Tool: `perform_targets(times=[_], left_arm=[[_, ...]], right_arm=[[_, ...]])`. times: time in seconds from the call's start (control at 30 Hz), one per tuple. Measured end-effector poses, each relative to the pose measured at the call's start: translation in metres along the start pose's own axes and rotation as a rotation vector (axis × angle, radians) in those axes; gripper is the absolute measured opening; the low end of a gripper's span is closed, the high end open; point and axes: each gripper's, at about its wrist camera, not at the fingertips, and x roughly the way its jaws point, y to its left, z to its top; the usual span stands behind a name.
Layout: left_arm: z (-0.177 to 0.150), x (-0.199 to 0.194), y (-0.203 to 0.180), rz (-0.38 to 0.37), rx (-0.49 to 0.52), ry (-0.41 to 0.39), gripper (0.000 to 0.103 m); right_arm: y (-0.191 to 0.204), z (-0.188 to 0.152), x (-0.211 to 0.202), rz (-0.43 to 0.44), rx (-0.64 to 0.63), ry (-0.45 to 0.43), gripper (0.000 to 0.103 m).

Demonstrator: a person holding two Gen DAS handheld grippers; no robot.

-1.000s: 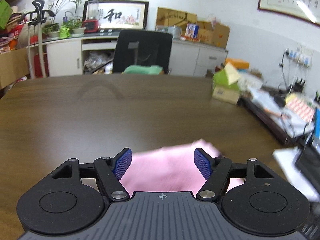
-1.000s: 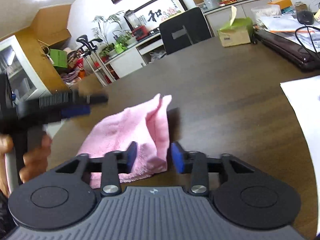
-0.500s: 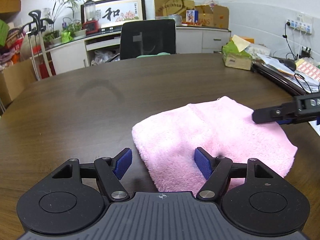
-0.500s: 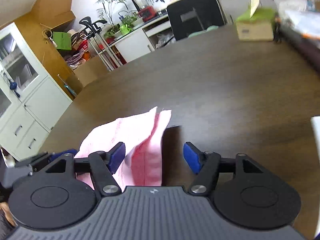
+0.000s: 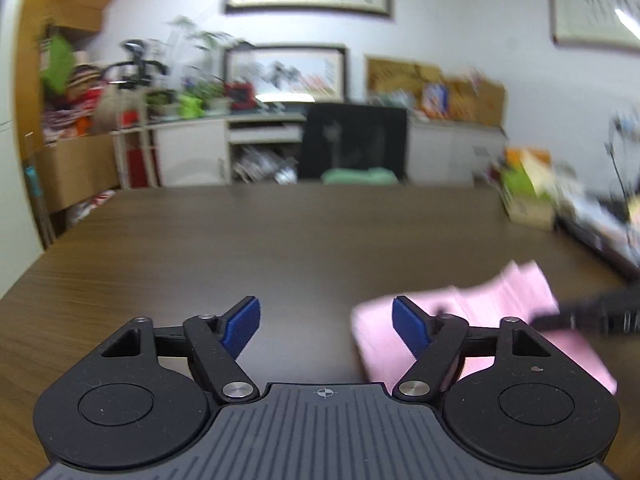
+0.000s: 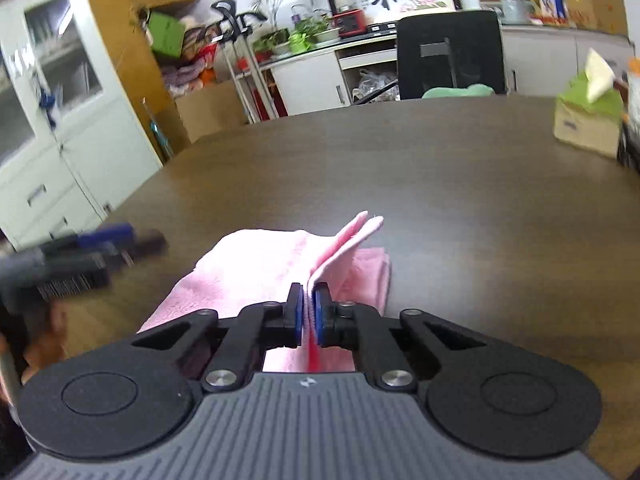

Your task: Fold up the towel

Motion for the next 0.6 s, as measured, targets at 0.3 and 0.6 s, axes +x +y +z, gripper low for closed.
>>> perform_targets(times=[0.3, 0.6], left_arm=[[0.009, -0.009, 0.022, -0.009, -0.1, -0.046, 0.084], [-0.005, 0.003, -0.011, -0.037, 0.032, 0.001, 0.088]], right_arm=[[-0.023, 0.03, -0.024, 0.33, 0.262, -0.126, 0.006], [-0.063, -0.004, 0.015, 0.109, 0.312, 0.052, 0.011]])
